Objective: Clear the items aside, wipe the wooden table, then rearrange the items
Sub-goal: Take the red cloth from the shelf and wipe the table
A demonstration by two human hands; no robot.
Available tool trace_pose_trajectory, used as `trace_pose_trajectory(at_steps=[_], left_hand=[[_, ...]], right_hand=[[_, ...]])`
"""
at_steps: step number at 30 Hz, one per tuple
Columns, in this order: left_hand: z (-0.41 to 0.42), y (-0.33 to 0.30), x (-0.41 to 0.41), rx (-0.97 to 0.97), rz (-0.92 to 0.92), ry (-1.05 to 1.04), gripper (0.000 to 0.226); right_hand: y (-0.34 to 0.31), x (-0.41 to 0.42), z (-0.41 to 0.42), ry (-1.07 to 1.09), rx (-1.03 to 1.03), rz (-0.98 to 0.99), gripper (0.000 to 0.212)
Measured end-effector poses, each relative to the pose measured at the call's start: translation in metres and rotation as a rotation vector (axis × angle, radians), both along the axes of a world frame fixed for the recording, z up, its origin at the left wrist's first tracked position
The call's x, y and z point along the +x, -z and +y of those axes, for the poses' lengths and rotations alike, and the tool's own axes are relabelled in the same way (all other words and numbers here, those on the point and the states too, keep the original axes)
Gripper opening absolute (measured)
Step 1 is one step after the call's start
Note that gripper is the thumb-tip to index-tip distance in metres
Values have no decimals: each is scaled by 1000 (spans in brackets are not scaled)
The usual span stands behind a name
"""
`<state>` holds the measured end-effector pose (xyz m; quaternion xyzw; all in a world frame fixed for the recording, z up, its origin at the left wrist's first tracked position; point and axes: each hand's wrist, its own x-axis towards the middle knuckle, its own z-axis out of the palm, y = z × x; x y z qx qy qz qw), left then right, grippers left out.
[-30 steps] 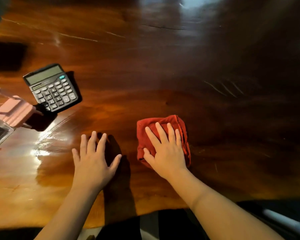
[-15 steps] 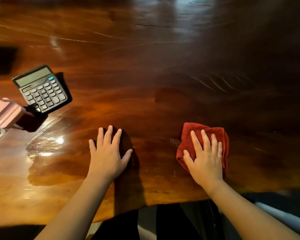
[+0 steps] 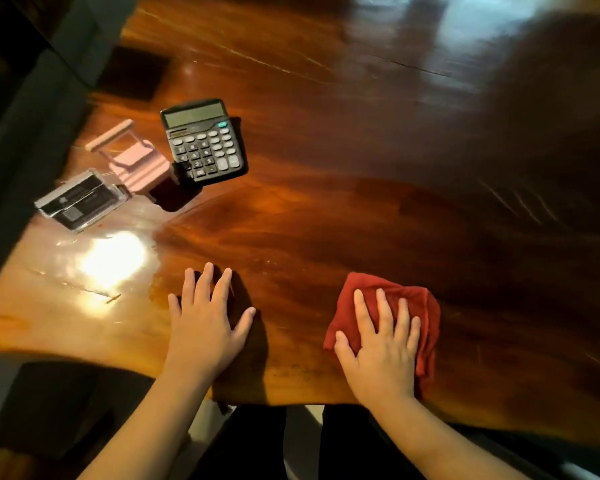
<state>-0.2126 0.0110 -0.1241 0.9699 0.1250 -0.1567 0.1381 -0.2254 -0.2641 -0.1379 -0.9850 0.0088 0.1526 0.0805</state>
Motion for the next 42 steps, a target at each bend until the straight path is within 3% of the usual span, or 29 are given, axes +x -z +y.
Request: trace_pose_trajectory(at_steps=[8,19,29,42], left_hand=[[76,-1,-47,48,30,-192,88],[125,1,-75,126,23,-326,76],[88,-11,-35,51,30,-232,69],[-3,-1,43,51,-26,50,81]], right_hand=[[-2,-9,114,-254,78,-12,80],[-7,-17,226,-560,241,16,80],[-10,19,185,-669,333,42,72],[8,90,11,-244,188,-103,71]])
